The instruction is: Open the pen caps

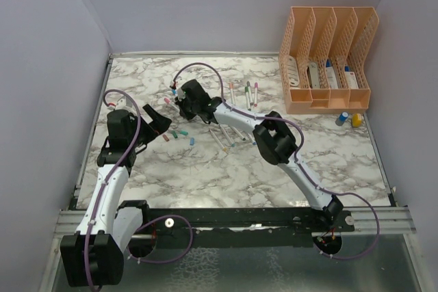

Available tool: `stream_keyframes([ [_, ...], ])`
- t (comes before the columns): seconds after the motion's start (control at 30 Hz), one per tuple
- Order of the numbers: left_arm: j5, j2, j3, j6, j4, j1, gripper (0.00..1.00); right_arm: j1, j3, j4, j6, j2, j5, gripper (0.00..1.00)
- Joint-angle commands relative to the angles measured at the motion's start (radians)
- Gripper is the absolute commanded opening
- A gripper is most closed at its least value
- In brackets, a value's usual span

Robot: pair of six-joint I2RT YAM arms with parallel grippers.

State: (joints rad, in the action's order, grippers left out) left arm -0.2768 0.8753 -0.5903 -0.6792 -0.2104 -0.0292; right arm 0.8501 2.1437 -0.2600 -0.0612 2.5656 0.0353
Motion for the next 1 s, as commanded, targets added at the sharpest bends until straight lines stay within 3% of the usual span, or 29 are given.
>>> stream_keyframes([
  [0.0,-0.019,-0.012,0.01,-0.008,0.017,-0.011,0.99,0.014,-0.065,0.036,-0.008,-0.021,-0.011,0.01],
  [0.33,-0.04,0.094,0.035,-0.131,0.186,-0.01,0.94,0.014,-0.382,0.227,-0.027,-0.327,-0.038,0.01],
  [0.7,-0.111,0.36,-0.11,-0.189,0.341,-0.008,0.92,0.012,-0.701,0.251,-0.037,-0.635,-0.104,0.01],
  [0.97,-0.155,0.509,-0.22,-0.232,0.452,0.037,0.89,0.011,-0.831,0.237,-0.076,-0.799,-0.106,0.01],
])
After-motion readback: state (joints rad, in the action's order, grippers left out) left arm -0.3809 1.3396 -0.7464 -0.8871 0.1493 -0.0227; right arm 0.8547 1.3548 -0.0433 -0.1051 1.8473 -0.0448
